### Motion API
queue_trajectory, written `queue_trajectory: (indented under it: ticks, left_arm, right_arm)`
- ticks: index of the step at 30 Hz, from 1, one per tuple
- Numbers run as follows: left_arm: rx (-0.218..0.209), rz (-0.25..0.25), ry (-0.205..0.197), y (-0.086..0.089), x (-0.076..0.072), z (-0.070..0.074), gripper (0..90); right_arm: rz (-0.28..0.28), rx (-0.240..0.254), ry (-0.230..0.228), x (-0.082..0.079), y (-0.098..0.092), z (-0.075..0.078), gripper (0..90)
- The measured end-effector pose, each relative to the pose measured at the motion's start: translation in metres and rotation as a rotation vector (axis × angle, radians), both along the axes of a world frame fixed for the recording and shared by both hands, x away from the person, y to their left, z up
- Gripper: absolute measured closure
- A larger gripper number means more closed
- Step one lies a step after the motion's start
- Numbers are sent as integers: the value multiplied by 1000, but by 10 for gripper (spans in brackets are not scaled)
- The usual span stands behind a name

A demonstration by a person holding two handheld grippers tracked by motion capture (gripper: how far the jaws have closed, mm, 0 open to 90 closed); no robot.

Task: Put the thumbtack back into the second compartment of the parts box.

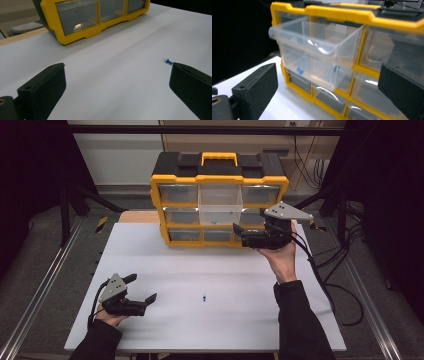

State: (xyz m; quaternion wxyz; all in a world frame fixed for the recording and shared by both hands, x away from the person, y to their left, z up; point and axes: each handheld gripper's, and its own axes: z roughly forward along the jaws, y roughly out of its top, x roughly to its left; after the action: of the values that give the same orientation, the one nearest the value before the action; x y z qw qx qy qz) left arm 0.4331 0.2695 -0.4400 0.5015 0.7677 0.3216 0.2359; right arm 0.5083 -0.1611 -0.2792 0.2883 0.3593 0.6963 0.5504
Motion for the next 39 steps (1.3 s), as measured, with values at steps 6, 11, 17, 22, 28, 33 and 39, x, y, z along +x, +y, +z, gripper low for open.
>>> queue_trajectory:
  ticks: [6, 11, 17, 22, 28, 33, 39]
  left_arm:
    - [0, 1, 0, 0, 0, 0, 5]
    - [0, 1, -1, 0, 0, 0, 4]
    - [0, 2, -2, 0, 0, 0, 5]
    - [0, 2, -1, 0, 0, 0, 5]
    - [-1, 3, -3, 1, 0, 1, 5]
    - [-1, 5, -4, 1, 0, 1, 5]
    - [-8, 9, -6, 1, 0, 1, 5]
  right_arm:
    - [15, 7, 13, -9, -4, -14, 25]
    - [2, 14, 27, -14, -6, -26, 31]
    - [6, 7, 34, -22, -4, -39, 35]
    - [15, 2, 43, -28, -1, -48, 38]
    - [23, 14, 61, -34, 2, -61, 41]
    - [50, 7, 78, -38, 9, -70, 41]
    - [70, 16, 95, -43, 19, -79, 42]
